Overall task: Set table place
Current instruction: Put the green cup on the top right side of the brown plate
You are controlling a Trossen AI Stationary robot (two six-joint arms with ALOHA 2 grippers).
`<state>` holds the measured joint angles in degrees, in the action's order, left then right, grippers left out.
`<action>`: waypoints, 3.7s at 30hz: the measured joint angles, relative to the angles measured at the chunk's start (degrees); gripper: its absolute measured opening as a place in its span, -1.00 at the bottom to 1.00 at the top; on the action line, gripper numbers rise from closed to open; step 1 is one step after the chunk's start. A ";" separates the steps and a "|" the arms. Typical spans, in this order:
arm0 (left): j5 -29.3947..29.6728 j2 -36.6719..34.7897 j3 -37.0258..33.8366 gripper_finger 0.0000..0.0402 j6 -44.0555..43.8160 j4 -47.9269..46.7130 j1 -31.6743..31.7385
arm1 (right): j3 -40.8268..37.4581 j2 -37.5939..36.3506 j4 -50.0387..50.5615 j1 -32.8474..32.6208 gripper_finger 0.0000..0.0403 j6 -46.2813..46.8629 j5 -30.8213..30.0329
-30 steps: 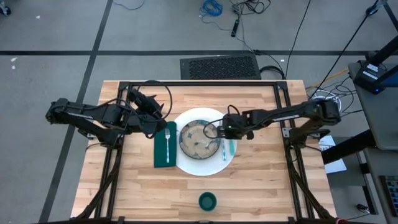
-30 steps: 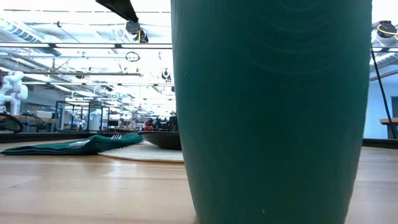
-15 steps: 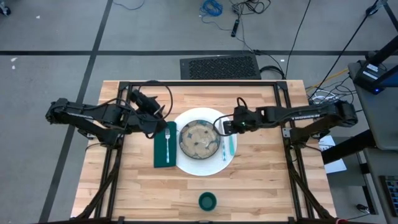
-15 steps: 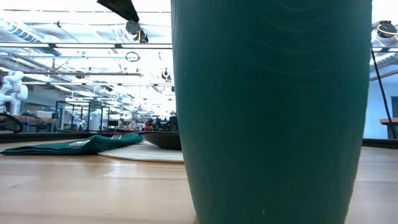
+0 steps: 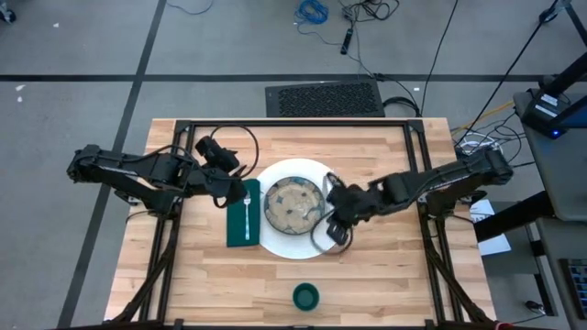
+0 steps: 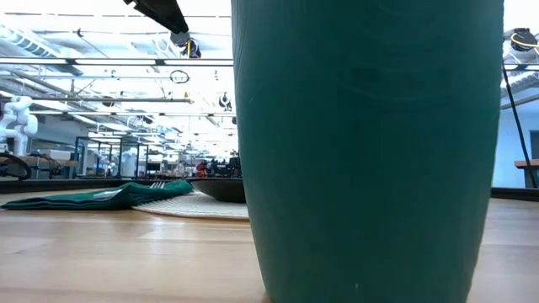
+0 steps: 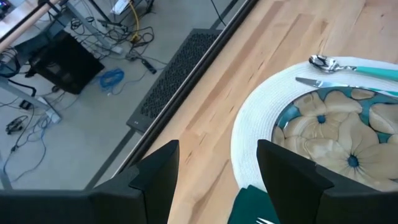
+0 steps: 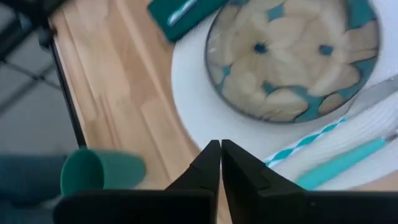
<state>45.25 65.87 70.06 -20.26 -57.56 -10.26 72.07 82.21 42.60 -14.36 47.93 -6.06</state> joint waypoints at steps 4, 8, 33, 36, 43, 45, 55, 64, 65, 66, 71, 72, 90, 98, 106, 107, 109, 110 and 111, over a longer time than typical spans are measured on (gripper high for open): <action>-0.42 0.00 0.00 0.00 0.03 0.00 0.00 | 10.01 7.57 6.77 -3.57 -1.00 -0.60 0.12; -1.64 0.00 0.00 0.00 2.04 -0.27 0.00 | 15.96 14.55 6.32 -6.64 -1.00 2.02 2.60; -3.47 0.00 0.00 0.00 5.67 -3.48 -0.02 | 23.76 35.29 2.64 -14.63 0.12 14.13 12.24; -3.47 0.01 0.00 0.00 5.68 -3.48 0.00 | 23.76 38.24 2.57 -14.43 0.03 13.22 12.69; -3.45 0.00 0.00 0.00 5.67 -5.37 -0.02 | 23.66 40.96 1.68 -14.09 -0.88 16.73 16.65; -3.47 0.00 0.00 0.00 5.67 -5.92 -0.02 | 23.66 39.55 1.85 -14.11 -0.94 16.82 16.66; -3.44 0.00 0.00 0.00 5.63 -3.85 -0.02 | 23.72 23.68 18.29 -9.16 -1.00 15.48 9.22; -3.44 0.00 0.00 0.00 5.59 -1.86 0.00 | 23.76 16.55 29.89 8.81 -1.00 5.93 -0.05; -3.44 0.00 0.00 0.00 5.58 -1.48 -0.01 | 23.76 16.72 29.74 11.36 -1.00 3.89 -0.05; -3.44 0.00 0.00 0.00 5.58 -1.21 -0.01 | 23.76 17.28 29.34 14.04 -1.00 1.97 -0.08; -3.42 0.00 0.00 0.00 5.54 -1.16 0.00 | 23.74 20.05 27.24 25.85 -1.00 -8.39 -0.04; -3.40 0.00 0.00 0.00 5.54 -1.18 0.00 | 23.74 20.72 26.76 27.94 -1.00 -9.93 0.12; -1.94 0.00 0.00 0.00 4.03 -1.68 0.17 | 23.68 35.53 17.96 38.46 -1.00 -27.30 4.63; -1.91 0.00 0.00 0.00 4.01 -1.66 0.17 | 23.76 36.83 17.78 38.50 -1.00 -29.02 3.25; -1.91 0.00 0.00 0.00 3.99 -1.66 0.17 | 25.29 36.62 19.05 38.72 -1.00 -29.36 2.94; -1.91 0.00 0.00 0.00 3.99 -1.66 0.17 | 25.68 36.62 19.05 38.72 -1.00 -29.36 2.94; -1.91 0.00 0.00 0.00 3.99 -1.66 0.17 | 26.47 36.62 18.96 38.72 -1.00 -29.37 2.86; -1.91 0.00 0.00 0.00 3.99 -1.66 0.17 | 26.75 36.62 18.91 38.72 -1.00 -29.39 2.78; -1.91 0.00 0.00 0.00 3.99 -1.66 0.17 | 26.82 36.62 18.78 38.72 -1.00 -29.37 2.77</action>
<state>43.33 65.87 70.06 -16.27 -59.22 -10.09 98.89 118.83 61.38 24.36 18.56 -3.28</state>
